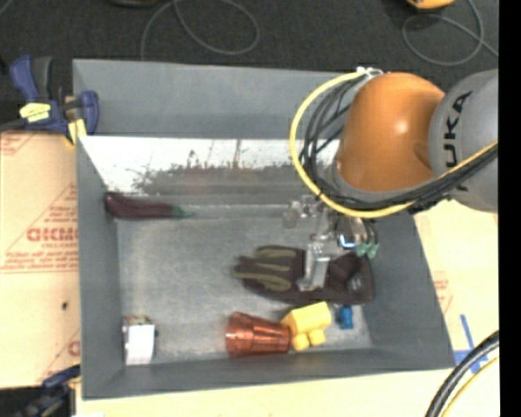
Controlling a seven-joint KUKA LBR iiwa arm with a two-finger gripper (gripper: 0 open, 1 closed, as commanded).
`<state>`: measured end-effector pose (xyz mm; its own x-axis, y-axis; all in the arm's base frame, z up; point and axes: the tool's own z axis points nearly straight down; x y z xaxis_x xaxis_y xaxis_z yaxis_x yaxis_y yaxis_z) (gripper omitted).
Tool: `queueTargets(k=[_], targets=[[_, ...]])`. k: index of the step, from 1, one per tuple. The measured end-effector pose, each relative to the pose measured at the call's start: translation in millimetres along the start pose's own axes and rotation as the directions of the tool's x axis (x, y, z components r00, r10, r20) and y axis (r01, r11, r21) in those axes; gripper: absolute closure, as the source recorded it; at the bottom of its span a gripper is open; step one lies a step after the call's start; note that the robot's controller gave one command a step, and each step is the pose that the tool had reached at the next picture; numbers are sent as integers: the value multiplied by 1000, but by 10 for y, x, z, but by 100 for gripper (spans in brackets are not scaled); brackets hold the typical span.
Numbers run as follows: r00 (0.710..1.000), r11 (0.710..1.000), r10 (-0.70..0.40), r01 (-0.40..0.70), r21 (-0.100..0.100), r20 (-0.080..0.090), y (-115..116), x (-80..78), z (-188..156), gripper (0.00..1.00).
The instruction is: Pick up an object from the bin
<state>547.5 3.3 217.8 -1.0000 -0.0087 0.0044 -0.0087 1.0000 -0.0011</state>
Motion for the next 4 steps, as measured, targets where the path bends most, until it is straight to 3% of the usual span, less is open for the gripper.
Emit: queueTargets(k=[1,2,3,4], targets=[[1000,1000,0,0,0,8,0,-13,-47,0],[999,999,-42,42,1,11,-23,-102,646,0],[999,999,-43,43,-1,2,-32,-84,1089,0],[1000,1000,18,-18,-2,6,-25,-79,1161,0]])
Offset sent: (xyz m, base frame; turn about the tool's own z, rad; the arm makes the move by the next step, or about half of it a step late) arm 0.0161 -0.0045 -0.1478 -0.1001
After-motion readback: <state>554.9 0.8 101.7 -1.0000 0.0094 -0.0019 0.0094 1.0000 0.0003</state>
